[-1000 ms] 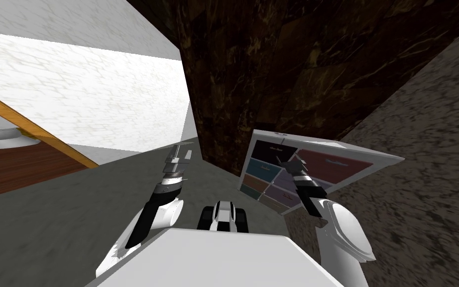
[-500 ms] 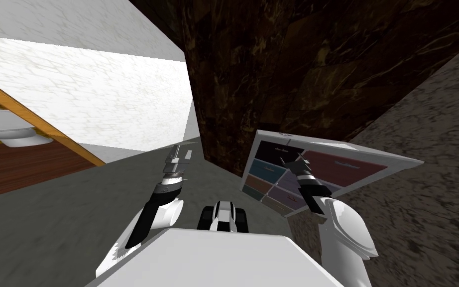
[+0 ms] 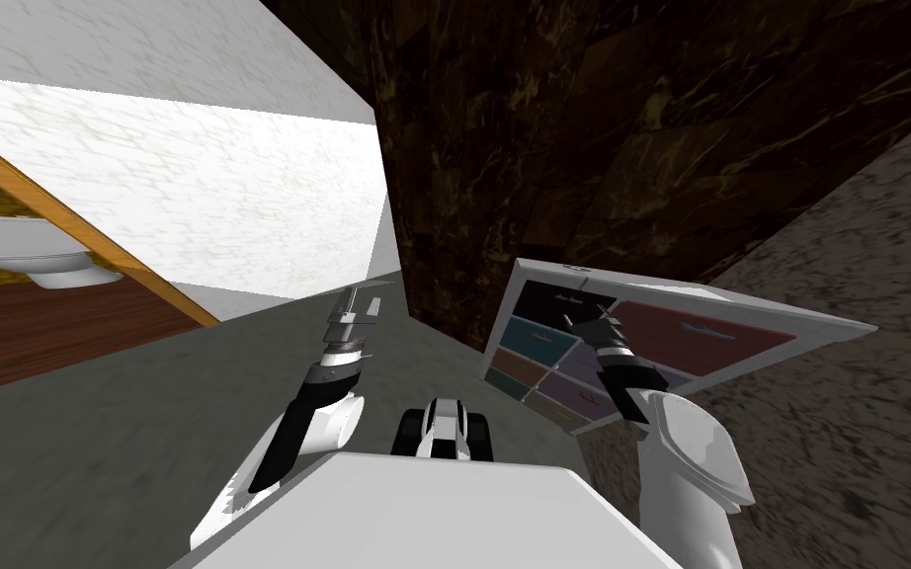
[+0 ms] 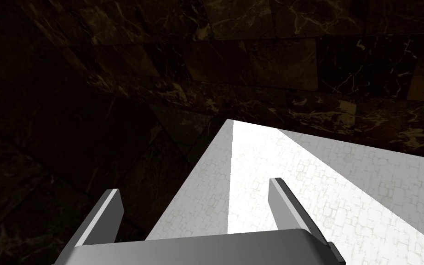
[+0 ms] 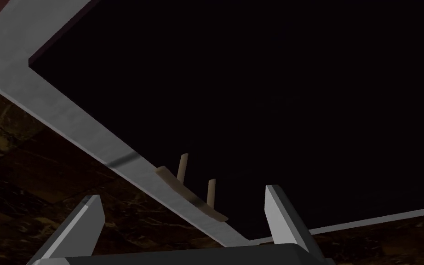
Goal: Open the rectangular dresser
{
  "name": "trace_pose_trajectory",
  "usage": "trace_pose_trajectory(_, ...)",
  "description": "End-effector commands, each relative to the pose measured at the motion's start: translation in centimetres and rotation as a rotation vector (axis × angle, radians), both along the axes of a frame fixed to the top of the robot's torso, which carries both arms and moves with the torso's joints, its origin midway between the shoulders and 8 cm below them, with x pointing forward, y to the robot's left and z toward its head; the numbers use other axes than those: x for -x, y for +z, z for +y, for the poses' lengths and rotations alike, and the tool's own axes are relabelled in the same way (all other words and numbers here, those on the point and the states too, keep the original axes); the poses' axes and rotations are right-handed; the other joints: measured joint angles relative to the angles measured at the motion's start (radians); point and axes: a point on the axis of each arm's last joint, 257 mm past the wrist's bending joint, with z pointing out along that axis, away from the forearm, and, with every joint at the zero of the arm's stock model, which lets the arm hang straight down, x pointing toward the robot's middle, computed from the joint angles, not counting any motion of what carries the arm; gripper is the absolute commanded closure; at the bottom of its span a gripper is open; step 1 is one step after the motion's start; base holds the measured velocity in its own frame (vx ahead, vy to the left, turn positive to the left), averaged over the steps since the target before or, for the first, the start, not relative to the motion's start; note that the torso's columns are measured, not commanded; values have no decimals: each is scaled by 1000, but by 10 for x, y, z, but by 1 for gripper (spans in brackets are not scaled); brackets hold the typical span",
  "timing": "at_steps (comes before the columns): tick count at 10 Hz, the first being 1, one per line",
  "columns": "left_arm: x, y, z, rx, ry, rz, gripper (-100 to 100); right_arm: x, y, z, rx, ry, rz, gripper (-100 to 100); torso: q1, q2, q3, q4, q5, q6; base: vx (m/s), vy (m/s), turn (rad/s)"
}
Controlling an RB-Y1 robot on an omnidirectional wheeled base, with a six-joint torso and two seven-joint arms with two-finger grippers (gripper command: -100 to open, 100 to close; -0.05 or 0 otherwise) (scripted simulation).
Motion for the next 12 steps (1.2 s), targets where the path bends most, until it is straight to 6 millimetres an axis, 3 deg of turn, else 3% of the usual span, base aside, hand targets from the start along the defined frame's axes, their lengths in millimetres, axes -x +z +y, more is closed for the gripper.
trace_pose_trajectory(1,0,0,0,0,0,0,0,0,-3,-15,67,-57,32,-100,1,0,0,0,0,0,-1,48,18)
trace_pose_trajectory(5,0,0,0,0,0,0,0,4,-2,-51,206,-173,96,-100,1,0,0,0,0,0,4,54,34)
trace_pose_trajectory(12,0,0,0,0,0,0,0,12,3,-86,348,-288,164,-100,0,0,0,0,0,0,3,44,21)
